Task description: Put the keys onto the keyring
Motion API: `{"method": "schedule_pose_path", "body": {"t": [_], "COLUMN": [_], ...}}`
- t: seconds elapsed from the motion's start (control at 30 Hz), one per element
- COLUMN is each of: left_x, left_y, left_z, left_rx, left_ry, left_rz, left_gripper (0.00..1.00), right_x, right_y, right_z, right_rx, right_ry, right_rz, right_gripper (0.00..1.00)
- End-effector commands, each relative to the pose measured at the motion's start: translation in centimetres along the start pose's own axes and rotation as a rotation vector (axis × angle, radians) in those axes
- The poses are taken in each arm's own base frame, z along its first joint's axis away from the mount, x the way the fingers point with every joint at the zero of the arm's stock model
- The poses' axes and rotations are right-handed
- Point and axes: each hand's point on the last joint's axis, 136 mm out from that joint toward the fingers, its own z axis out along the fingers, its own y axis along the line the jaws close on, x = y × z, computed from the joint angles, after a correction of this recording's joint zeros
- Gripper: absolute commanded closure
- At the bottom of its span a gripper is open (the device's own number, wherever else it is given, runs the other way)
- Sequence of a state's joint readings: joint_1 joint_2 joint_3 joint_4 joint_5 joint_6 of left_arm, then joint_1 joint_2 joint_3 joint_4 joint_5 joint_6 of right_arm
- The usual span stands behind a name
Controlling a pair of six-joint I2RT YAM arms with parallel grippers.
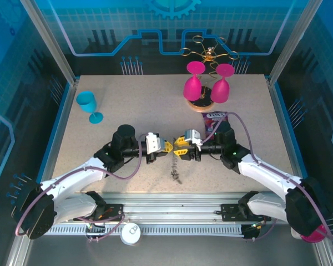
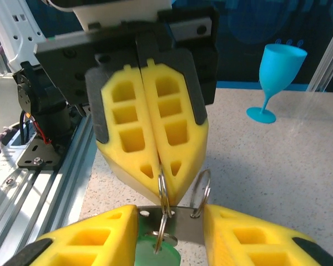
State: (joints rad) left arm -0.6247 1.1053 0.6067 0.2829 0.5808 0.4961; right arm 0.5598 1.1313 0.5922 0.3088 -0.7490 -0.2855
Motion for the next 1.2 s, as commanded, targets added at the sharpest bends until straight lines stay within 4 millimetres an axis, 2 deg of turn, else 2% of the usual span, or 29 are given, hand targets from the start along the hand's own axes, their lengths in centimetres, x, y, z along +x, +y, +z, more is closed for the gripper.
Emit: {"method": "schedule_pose_path", "body": {"t": [0.0, 0.1, 0.3, 0.43, 0.5, 0.53, 0.57, 0.63, 0.83, 0.93, 1.0, 1.03, 1.1, 1.13, 1.17], "left_x": [-1.0, -1.1, -1.4, -1.4, -1.1, -0.9, -0.6, -0.1, 1.2, 1.4, 1.4, 1.2, 1.0, 0.6, 0.3], "left_y": [-0.1, -0.2, -0.3, -0.3, 0.0, 0.4, 0.9, 1.2, 1.7, 1.5, 1.2, 1.0, 0.8, 0.7, 0.5], "left_z": [0.1, 0.1, 0.0, 0.0, 0.0, 0.0, 0.0, -0.1, -0.2, -0.3, -0.3, -0.4, -0.4, -0.4, -0.4], "left_rx": [0.011, 0.016, 0.018, 0.016, -0.003, -0.023, -0.045, -0.064, -0.082, -0.062, -0.044, -0.040, -0.043, -0.047, -0.049], "left_ry": [-0.037, -0.043, -0.060, -0.063, -0.042, -0.022, 0.003, 0.054, 0.207, 0.248, 0.245, 0.232, 0.199, 0.168, 0.135], "left_rz": [0.014, 0.014, 0.012, 0.008, 0.001, -0.003, -0.005, 0.011, 0.092, 0.115, 0.109, 0.109, 0.103, 0.106, 0.105], "left_gripper": [1.00, 1.00, 1.00, 1.00, 1.00, 0.93, 0.79, 0.76, 0.79, 0.97, 1.00, 1.00, 1.00, 1.00, 1.00], "right_x": [-0.2, -0.5, -0.5, -1.4, -1.6, -1.9, -1.6, -1.2, 0.5, -1.0, -2.6, -3.1, -3.8, -3.9, -3.5], "right_y": [-0.2, -0.1, -0.5, -0.6, -0.7, -0.7, -0.6, 0.0, 1.6, 1.7, 1.6, 1.2, 0.2, -0.3, -0.6], "right_z": [-0.5, -0.2, 0.7, 0.9, 0.8, 0.7, 0.6, 0.7, 1.4, 2.0, 2.3, 2.3, 1.9, 1.5, 1.2], "right_rx": [0.031, 0.022, 0.009, 0.004, 0.005, 0.007, -0.001, -0.026, -0.102, -0.112, -0.094, -0.067, -0.001, 0.024, 0.040], "right_ry": [-0.012, -0.019, -0.017, -0.029, -0.016, 0.001, 0.039, 0.128, 0.475, 0.466, 0.386, 0.335, 0.235, 0.182, 0.139], "right_rz": [-0.059, -0.069, -0.057, -0.057, -0.063, -0.068, -0.062, -0.091, -0.201, -0.235, -0.229, -0.215, -0.158, -0.116, -0.074], "right_gripper": [0.63, 0.66, 0.80, 1.00, 1.00, 1.00, 1.00, 1.00, 1.00, 1.00, 1.00, 0.98, 0.80, 0.69, 0.63]}}
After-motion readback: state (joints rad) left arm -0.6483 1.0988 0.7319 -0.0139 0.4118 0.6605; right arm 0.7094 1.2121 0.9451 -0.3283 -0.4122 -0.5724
